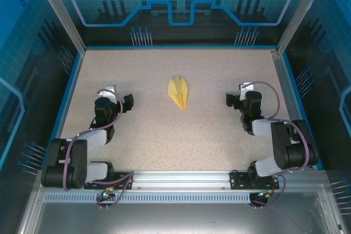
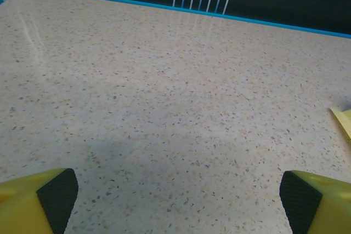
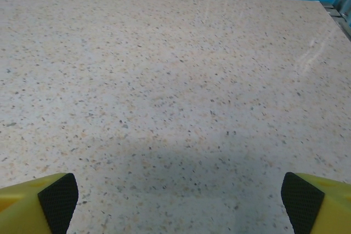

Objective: Fold a paper plane with a square sheet of paper (pick it up from the middle)
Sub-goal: Reset both arms

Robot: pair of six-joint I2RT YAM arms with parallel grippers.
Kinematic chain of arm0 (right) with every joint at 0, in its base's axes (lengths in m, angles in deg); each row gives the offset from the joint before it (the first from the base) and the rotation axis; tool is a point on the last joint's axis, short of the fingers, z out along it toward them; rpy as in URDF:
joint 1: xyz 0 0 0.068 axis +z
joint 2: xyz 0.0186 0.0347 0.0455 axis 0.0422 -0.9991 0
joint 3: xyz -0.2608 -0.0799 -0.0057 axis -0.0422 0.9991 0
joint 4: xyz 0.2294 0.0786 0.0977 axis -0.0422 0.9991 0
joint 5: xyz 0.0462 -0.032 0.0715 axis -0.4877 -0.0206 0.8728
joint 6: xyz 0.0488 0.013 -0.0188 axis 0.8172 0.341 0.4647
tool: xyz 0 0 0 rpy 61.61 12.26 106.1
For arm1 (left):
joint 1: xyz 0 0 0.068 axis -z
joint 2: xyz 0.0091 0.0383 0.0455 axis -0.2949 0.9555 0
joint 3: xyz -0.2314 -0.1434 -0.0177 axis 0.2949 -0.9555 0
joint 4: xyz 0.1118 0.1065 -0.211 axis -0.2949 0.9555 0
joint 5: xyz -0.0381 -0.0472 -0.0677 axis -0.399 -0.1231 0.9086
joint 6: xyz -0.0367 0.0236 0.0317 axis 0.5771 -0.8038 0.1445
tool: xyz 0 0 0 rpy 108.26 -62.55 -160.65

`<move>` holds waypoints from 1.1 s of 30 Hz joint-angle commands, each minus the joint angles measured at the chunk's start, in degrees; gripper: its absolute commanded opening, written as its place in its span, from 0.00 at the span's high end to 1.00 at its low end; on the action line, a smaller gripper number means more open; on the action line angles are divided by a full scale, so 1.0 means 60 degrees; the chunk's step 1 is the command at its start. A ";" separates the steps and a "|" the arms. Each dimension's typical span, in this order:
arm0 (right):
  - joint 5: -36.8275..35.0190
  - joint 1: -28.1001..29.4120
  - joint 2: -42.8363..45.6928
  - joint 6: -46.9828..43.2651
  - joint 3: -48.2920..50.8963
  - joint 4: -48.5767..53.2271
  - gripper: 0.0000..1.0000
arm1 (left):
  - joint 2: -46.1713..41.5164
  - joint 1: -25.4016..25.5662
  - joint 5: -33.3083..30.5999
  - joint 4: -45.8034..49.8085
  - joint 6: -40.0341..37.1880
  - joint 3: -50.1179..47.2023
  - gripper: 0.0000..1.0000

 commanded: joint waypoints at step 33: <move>0.0163 0.0131 -0.0146 -0.0211 0.0148 -0.0850 0.01 | 0.1943 0.0238 0.0233 -0.0370 -0.0628 0.1129 0.02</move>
